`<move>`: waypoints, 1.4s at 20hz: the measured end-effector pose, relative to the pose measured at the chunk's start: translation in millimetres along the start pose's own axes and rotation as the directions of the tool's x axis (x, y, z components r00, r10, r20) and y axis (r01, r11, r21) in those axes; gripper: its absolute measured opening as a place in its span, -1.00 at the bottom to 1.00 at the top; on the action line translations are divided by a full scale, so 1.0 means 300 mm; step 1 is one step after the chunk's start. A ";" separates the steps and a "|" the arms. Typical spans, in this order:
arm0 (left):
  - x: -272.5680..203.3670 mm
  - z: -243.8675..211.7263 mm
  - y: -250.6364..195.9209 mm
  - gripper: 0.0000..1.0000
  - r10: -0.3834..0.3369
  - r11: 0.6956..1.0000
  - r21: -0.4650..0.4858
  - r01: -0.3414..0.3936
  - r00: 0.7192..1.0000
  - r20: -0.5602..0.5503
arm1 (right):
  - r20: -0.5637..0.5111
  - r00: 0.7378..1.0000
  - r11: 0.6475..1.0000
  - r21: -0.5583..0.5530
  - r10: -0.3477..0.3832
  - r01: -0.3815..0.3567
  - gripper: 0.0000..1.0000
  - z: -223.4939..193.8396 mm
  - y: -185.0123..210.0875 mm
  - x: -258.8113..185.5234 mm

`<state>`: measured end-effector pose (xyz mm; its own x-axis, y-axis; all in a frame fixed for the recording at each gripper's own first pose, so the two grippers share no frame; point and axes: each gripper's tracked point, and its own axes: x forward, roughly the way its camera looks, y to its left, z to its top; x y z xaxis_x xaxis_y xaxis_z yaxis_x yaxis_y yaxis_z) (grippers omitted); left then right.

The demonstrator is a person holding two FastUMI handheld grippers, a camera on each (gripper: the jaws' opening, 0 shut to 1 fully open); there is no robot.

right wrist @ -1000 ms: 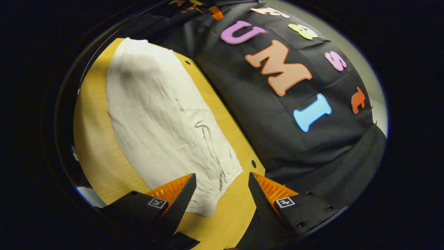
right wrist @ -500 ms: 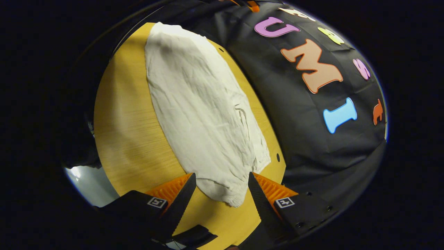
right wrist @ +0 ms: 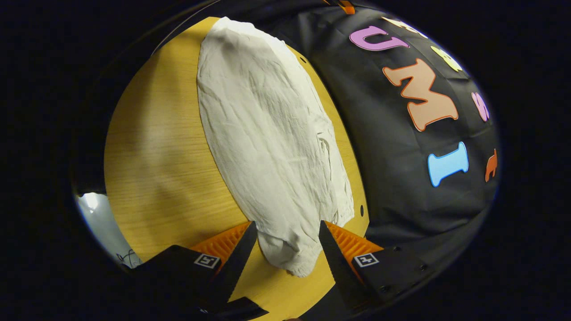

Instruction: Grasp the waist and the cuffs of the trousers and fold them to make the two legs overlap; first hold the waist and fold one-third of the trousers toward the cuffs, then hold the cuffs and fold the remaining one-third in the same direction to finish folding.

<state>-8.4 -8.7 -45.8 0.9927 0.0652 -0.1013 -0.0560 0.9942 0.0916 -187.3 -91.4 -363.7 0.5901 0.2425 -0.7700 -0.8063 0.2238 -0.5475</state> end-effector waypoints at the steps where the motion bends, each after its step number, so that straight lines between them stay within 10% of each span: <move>1: 0.000 -0.004 0.005 0.99 0.001 1.000 0.001 -0.001 1.000 0.000 | -0.003 1.000 1.000 -0.004 -0.003 0.003 0.85 0.004 -0.008 0.018; 6: 0.001 -0.011 0.036 0.93 0.002 0.999 0.039 -0.002 1.000 0.001 | -0.032 0.999 0.999 0.040 0.022 -0.021 0.55 0.006 -0.003 0.081; 11: -0.005 -0.054 0.078 0.92 -0.006 0.998 0.055 0.007 1.000 -0.010 | -0.044 0.997 0.997 0.052 0.056 -0.053 -0.89 0.013 0.044 0.101; 12: -0.009 -0.065 0.098 0.93 -0.004 0.997 0.072 0.005 1.000 -0.015 | -0.052 0.997 0.996 0.075 0.054 -0.050 -0.68 0.005 0.044 0.097; 23: -0.083 -0.291 0.363 0.92 0.032 0.944 0.329 0.014 0.991 -0.133 | -0.083 0.996 0.996 0.080 0.036 -0.029 -0.80 0.004 0.042 0.105; 28: -0.130 -0.415 0.427 0.92 0.011 0.863 0.496 0.095 0.978 -0.208 | -0.085 0.996 0.998 0.057 0.032 -0.027 -0.80 0.008 0.042 0.107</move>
<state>-67.6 126.7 -153.6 0.9482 0.0929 -0.3039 0.0993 0.8220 0.5608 -178.4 -78.6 -394.6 0.5585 0.1681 -0.8123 -0.8186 0.2702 -0.5069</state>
